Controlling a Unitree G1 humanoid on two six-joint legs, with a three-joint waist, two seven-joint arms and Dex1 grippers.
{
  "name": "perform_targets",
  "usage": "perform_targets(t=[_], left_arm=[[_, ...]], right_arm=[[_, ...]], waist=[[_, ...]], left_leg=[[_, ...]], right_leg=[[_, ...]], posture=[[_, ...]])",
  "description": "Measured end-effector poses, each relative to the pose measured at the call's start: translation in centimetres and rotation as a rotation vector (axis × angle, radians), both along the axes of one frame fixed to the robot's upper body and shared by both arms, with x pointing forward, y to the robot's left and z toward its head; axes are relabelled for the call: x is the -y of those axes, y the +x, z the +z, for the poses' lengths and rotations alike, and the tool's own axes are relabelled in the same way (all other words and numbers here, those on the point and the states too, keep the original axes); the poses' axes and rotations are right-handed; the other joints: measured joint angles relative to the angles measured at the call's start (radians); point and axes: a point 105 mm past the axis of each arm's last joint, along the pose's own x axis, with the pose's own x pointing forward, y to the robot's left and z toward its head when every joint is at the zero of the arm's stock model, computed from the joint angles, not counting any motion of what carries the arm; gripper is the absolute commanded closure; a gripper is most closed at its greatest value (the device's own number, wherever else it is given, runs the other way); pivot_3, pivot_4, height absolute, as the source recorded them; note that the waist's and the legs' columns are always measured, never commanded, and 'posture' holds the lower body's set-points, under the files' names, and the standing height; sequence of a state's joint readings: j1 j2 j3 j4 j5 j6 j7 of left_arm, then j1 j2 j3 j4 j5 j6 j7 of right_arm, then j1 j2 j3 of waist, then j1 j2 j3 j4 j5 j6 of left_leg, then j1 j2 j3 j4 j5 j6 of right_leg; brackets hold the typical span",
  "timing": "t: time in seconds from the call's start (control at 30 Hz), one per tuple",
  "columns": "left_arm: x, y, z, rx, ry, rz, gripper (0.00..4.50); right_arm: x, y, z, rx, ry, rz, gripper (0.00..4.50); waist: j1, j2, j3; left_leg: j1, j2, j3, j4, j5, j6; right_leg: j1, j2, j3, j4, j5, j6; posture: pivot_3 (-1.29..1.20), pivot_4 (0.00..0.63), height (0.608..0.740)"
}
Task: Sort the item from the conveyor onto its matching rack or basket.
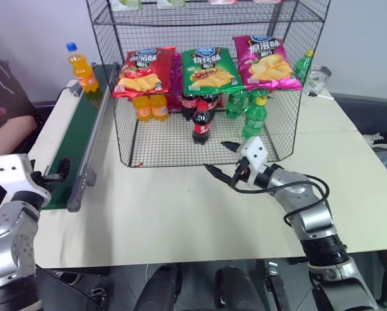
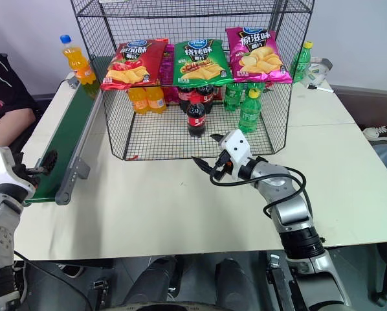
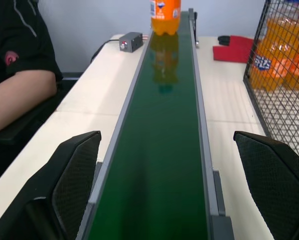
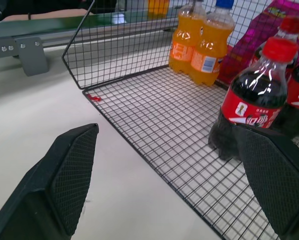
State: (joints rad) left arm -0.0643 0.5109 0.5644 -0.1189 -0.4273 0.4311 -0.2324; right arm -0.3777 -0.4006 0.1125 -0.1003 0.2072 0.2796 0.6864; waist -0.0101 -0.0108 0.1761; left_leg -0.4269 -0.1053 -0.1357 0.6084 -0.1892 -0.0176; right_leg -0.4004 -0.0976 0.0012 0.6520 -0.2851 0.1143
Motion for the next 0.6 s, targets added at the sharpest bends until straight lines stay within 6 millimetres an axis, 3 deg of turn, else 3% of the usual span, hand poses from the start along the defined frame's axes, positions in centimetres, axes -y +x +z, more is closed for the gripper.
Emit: perform_targets(t=[0.6], left_arm=[[0.41, 0.37, 0.34, 0.021, 0.032, -0.075, 0.05]], right_arm=[[0.07, 0.09, -0.08, -0.001, -0.007, -0.004, 0.0]], waist=[[0.0, 0.0, 0.0]], left_leg=[[0.0, 0.0, 0.0, 0.0, 0.0, 0.0]], right_leg=[[0.0, 0.0, 0.0, 0.0, 0.0, 0.0]], posture=[[0.0, 0.15, 0.74]])
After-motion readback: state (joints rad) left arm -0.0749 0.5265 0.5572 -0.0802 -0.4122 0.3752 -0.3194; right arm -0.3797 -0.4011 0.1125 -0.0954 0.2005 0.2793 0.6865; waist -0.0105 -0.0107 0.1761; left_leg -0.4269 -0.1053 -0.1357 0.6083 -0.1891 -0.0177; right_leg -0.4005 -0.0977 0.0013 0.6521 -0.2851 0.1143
